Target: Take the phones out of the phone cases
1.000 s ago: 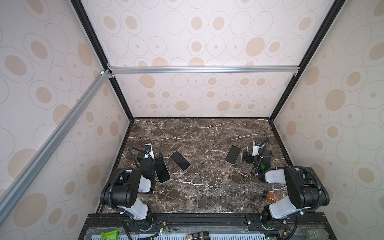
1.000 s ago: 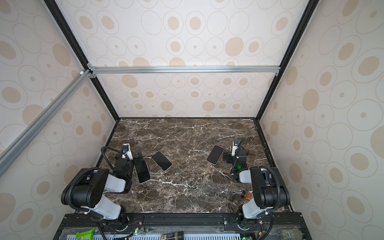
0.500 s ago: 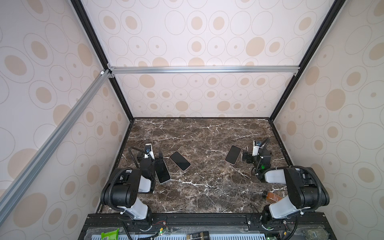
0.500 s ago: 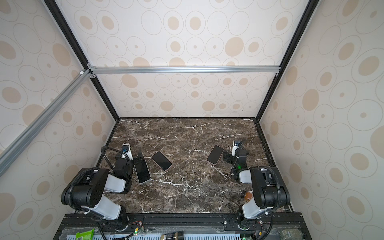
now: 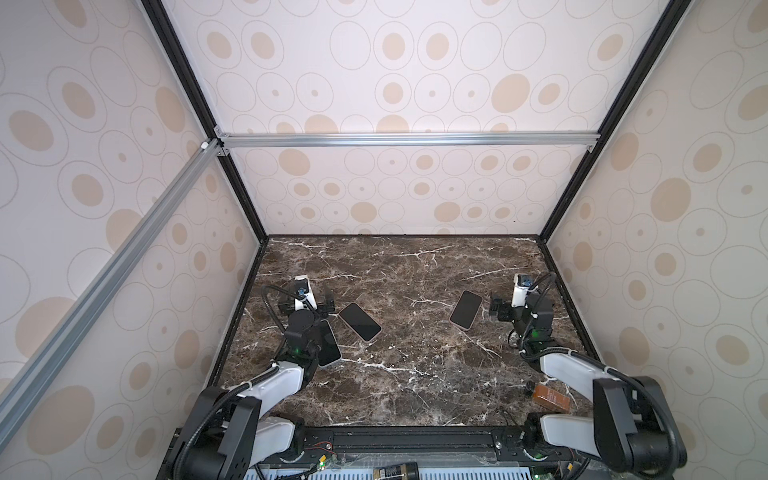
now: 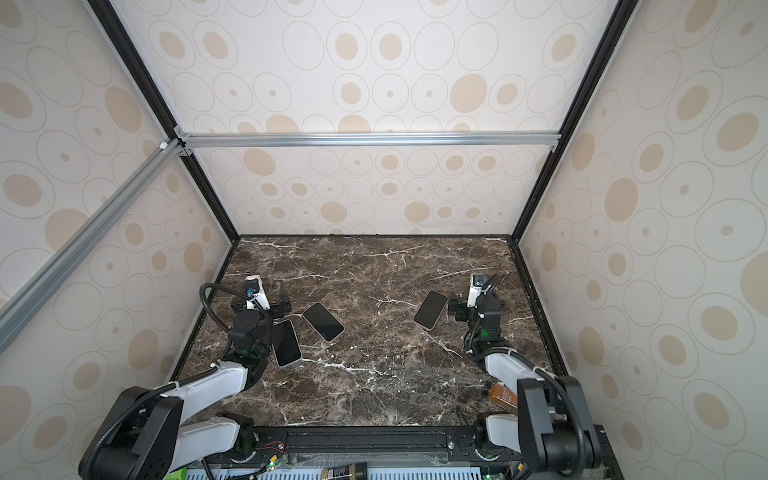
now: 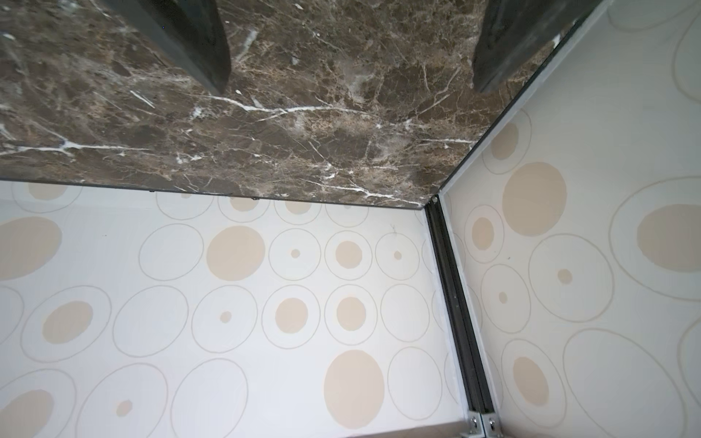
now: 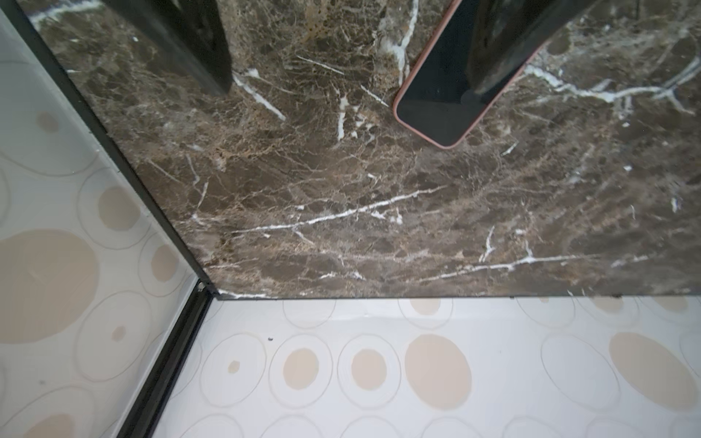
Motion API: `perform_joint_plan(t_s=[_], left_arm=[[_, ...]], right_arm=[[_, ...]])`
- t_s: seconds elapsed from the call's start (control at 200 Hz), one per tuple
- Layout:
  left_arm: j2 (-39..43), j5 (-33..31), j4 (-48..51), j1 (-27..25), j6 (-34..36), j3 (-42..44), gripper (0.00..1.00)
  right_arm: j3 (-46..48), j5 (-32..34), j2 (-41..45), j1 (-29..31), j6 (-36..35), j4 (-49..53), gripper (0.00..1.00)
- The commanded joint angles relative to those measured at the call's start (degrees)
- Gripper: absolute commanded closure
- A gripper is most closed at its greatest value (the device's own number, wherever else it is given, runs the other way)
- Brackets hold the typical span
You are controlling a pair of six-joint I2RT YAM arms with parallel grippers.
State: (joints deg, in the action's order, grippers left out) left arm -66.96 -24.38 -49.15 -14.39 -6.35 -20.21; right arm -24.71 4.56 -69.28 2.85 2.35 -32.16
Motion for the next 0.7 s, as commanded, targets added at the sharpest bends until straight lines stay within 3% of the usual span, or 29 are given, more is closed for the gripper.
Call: perform_joint_plan(t_s=[0.0,0.1,0.185,0.265,0.48,0.61,0.695], left_arm=[[2.68,-7.44,23.09,-0.03,-15.94,-7.43,0.01],[2.97,-2.34,34.51,-0.02,-21.98,-12.81,0.01],[2.91,7.02,36.55,-0.14,-22.24,-14.9,0.01],[2.64,11.94,38.58,-1.41,-22.7,-16.69,0.01],[-0.51,16.4,40.93,-12.66,-21.04,-21.32,0.01],[-4.99,18.1,35.61,-20.29,-22.25,-21.74,0.01],[-9.12,19.18,30.47,-23.82,-24.03,-22.19,0.01]], right_arm=[[-3.17,0.68,5.28,0.23,7.4,11.45,0.0],[-7.31,3.08,8.14,0.2,15.38,22.2,0.0],[-11.79,4.97,8.68,0.14,21.25,32.33,0.0],[-15.58,4.56,7.95,0.14,25.68,40.8,0.0],[-23.26,-9.4,0.75,0.36,26.43,48.73,0.0],[-29.94,-11.27,-7.59,1.7,28.67,55.17,0.0],[-33.65,-7.53,-12.81,4.07,29.94,58.19,0.04]])
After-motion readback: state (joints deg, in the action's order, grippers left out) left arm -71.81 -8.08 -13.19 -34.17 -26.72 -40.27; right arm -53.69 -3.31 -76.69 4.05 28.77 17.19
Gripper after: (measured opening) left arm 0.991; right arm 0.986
